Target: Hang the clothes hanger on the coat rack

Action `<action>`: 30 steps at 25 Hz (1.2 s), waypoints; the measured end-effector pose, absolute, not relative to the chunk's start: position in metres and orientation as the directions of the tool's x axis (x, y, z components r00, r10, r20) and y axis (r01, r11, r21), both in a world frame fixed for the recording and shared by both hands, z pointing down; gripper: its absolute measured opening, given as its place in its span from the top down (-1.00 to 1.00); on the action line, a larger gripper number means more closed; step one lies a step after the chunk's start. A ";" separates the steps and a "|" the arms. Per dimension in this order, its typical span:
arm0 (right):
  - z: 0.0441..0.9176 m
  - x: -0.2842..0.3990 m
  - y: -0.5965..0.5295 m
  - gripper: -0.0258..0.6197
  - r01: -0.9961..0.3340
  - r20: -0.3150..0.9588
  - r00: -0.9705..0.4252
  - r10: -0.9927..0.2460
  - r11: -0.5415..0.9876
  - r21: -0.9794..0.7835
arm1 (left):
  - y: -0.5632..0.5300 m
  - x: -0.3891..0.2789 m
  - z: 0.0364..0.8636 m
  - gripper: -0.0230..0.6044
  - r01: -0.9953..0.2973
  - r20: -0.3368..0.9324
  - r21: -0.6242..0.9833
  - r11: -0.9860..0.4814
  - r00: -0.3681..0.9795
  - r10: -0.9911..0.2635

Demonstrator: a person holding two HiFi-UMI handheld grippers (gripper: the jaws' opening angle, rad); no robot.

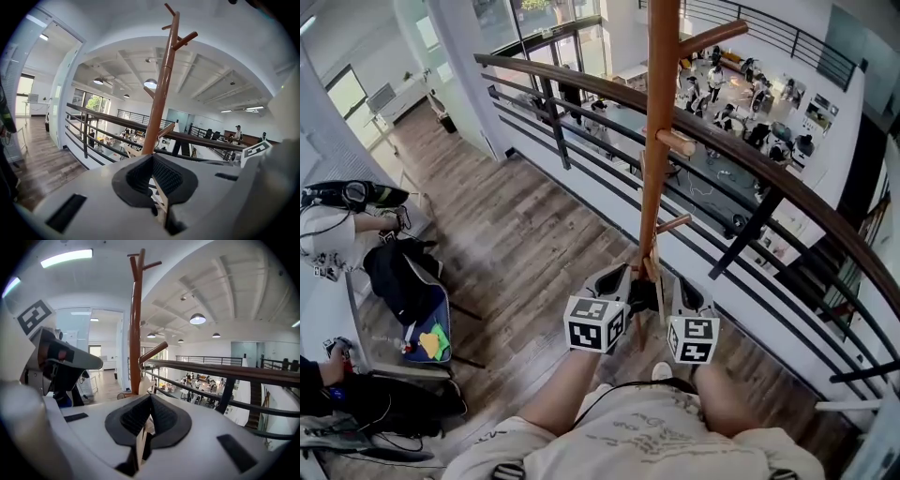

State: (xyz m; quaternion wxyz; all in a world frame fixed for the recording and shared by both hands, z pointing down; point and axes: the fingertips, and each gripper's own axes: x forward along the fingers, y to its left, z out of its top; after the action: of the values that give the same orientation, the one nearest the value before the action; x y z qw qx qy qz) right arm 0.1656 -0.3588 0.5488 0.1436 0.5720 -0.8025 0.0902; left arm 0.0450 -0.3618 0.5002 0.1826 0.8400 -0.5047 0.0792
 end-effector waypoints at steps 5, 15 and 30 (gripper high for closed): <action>0.536 0.187 -0.354 0.91 -0.962 0.311 -0.250 -0.917 0.271 0.027 | -0.359 0.061 0.497 0.92 -0.861 0.306 0.221 -0.459 0.508 -0.805; 0.496 0.220 -0.344 0.91 -0.980 0.273 -0.199 -0.941 0.198 -0.031 | -0.357 0.092 0.481 0.92 -0.816 0.270 0.169 -0.552 0.577 -0.770; 0.419 0.286 -0.308 0.92 -1.000 0.118 -0.009 -0.993 0.006 -0.026 | -0.340 0.146 0.453 0.92 -0.726 0.212 0.102 -0.680 0.683 -0.699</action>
State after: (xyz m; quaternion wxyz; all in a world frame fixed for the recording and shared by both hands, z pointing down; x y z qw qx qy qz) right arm 0.2862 -0.3076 0.4189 0.0327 0.7031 -0.7085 0.0508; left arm 0.1460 -0.3399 0.4529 0.0891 0.9131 -0.3902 0.0779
